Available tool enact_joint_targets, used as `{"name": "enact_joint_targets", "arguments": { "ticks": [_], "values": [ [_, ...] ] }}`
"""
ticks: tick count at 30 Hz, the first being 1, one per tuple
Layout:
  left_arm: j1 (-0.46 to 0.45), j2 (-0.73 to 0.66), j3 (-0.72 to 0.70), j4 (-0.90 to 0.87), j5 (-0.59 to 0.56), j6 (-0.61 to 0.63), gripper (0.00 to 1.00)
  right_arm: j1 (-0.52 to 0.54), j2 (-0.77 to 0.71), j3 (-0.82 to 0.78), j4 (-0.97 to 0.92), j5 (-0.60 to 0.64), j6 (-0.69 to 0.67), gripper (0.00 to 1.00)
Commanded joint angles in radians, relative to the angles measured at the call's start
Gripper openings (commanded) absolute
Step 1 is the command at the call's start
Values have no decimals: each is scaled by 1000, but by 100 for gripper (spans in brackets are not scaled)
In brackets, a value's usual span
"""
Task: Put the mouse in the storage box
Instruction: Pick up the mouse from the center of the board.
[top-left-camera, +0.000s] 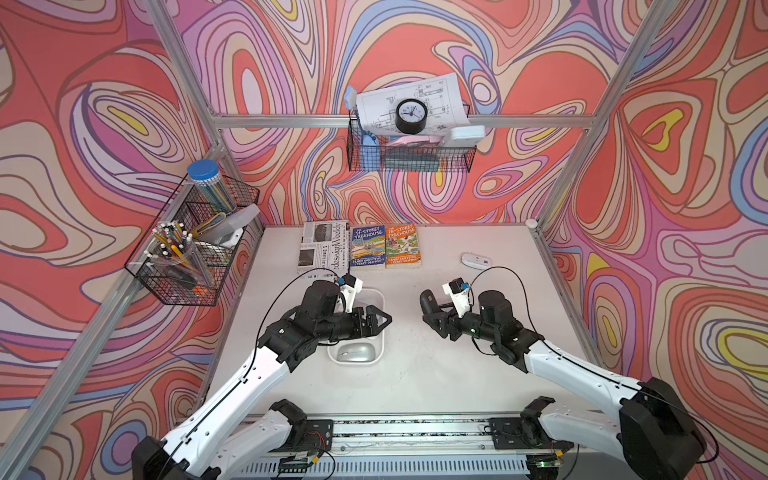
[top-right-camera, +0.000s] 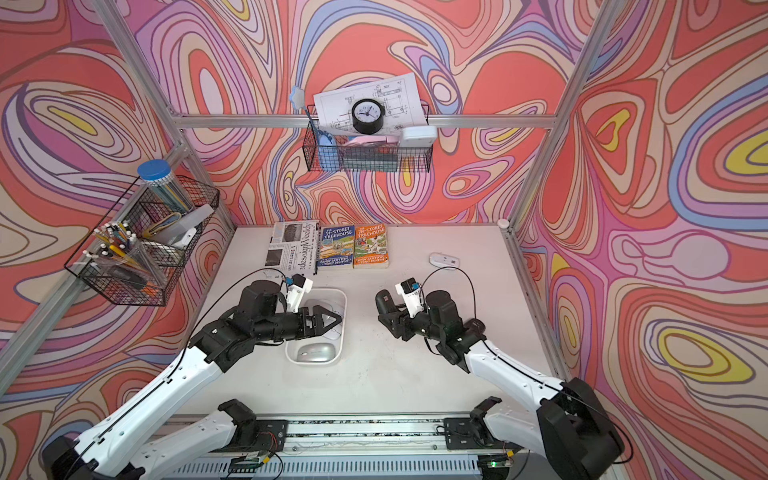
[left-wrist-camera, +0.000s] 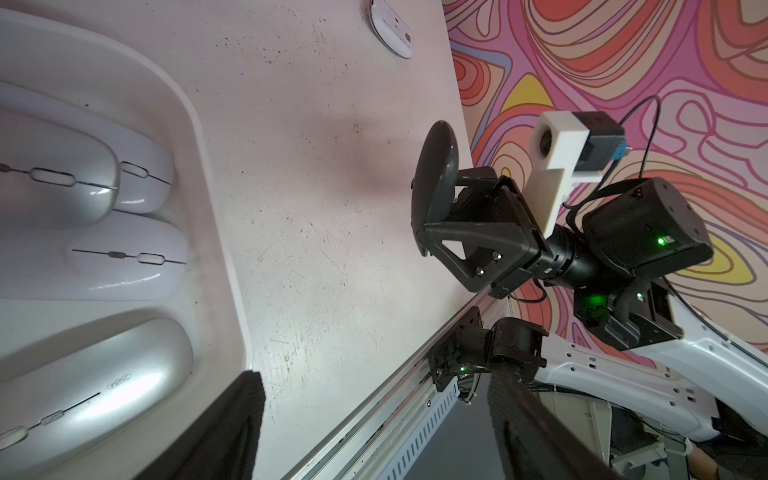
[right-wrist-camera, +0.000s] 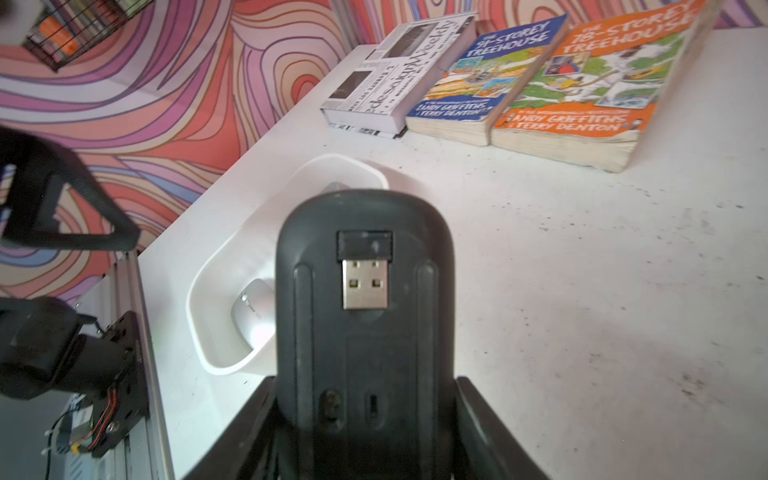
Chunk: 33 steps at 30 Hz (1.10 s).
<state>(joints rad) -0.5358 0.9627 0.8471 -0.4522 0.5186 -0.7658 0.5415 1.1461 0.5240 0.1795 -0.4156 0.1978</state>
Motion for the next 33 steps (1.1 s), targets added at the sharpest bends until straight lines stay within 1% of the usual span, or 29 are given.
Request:
{"name": "enact_joint_targets", "arguments": {
  "ticks": [1,4,8,9,11,15,21,23,25,29,31,33],
  "values": [
    [-3,44,26,86,65,-7,82,33,-3,-8,91,-34,-36,37],
    [-13,88,30,119,66,-6,82,52,30,7,97,-60,-42,37],
    [-35,171,58,150,64,2,82,98,70,35,87,-67,-83,36],
    [-39,195,69,157,63,1,81,106,81,40,87,-61,-84,36],
    [-52,234,89,170,65,2,75,117,102,54,82,-60,-88,36],
    [-78,311,127,178,65,5,68,138,119,70,77,-54,-94,36],
    [-101,388,134,181,49,-7,61,158,127,82,60,-40,-111,37],
    [-110,412,141,181,47,-10,52,165,135,90,47,-36,-116,37],
    [-117,429,145,214,45,-15,45,169,141,90,43,-32,-120,37],
    [-124,442,140,229,43,-27,29,175,145,87,43,-31,-124,39],
    [-125,445,139,230,43,-27,20,176,147,85,43,-31,-126,40],
    [-124,445,141,228,40,-26,8,178,148,85,43,-32,-132,41]
  ]
}}
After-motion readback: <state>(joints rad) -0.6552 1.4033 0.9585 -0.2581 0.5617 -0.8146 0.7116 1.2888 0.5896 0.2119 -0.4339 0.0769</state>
